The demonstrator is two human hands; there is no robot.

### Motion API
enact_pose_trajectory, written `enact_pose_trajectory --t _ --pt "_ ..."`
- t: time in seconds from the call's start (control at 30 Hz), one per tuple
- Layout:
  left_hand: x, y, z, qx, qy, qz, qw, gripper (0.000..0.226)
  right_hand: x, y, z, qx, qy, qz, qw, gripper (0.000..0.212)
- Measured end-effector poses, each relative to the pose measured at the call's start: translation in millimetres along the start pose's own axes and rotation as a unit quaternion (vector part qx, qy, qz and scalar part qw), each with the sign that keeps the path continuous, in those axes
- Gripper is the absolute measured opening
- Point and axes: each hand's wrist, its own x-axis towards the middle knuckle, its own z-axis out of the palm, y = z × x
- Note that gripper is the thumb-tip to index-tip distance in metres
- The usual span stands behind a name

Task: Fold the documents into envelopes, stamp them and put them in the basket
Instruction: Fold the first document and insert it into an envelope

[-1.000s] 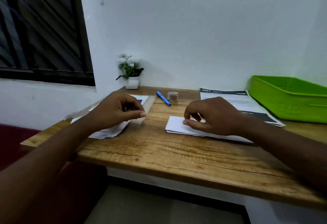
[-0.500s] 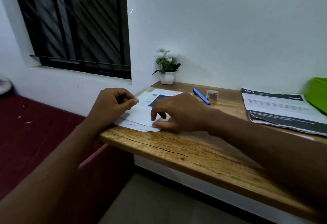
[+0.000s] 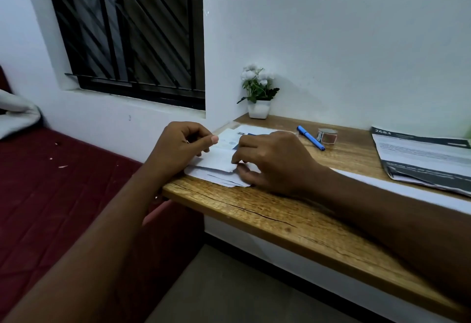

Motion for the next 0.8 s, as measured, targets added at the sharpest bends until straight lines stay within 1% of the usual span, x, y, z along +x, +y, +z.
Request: enact_pose_trajectory --t 0.1,0.17,0.2,0.27,0.3,0.33,0.37,0.43,0.47,0.57,0.67,0.8 --pt "-1 2 -3 -0.046 0.025 0.024 0.998 0.022 -2 -3 -10 0.061 0.065 0.046 0.995 0.010" --pt "-3 4 -4 -0.077 0.032 0.050 0.995 0.035 -4 -6 -20 0.111 0.111 0.097 0.983 0.007" --pt "-3 5 -4 -0.103 0.032 0.056 0.993 0.045 -6 -7 -24 0.142 0.130 0.126 0.973 0.006" --pt "-4 7 -5 -0.183 0.035 0.030 0.982 0.064 -9 -8 -33 0.220 0.162 0.187 0.944 0.002" --pt "-5 9 -6 -0.222 0.041 0.014 0.974 0.066 -10 -7 -38 0.259 0.176 0.216 0.925 0.001" --pt "-4 9 -6 -0.244 0.042 0.008 0.969 0.063 -11 -6 -42 0.295 0.190 0.240 0.905 0.002" --pt "-5 11 -4 -0.232 0.034 0.015 0.972 0.054 -12 -5 -48 0.328 0.203 0.257 0.886 0.003" --pt "-6 17 1 -0.180 0.010 0.041 0.983 0.025 -16 -1 -59 0.381 0.231 0.278 0.851 0.011" --pt "-7 21 6 -0.171 -0.003 0.047 0.984 0.016 -18 2 -65 0.399 0.241 0.288 0.837 0.014" --pt "-6 33 18 -0.184 -0.004 0.073 0.980 0.022 -30 10 -82 0.415 0.260 0.324 0.809 0.017" --pt "3 47 26 -0.178 -0.007 0.102 0.979 0.027 -45 17 -96 0.409 0.271 0.362 0.792 0.020" --pt "19 62 40 -0.181 0.009 0.140 0.973 0.038 -68 23 -114 0.406 0.273 0.394 0.778 0.021"
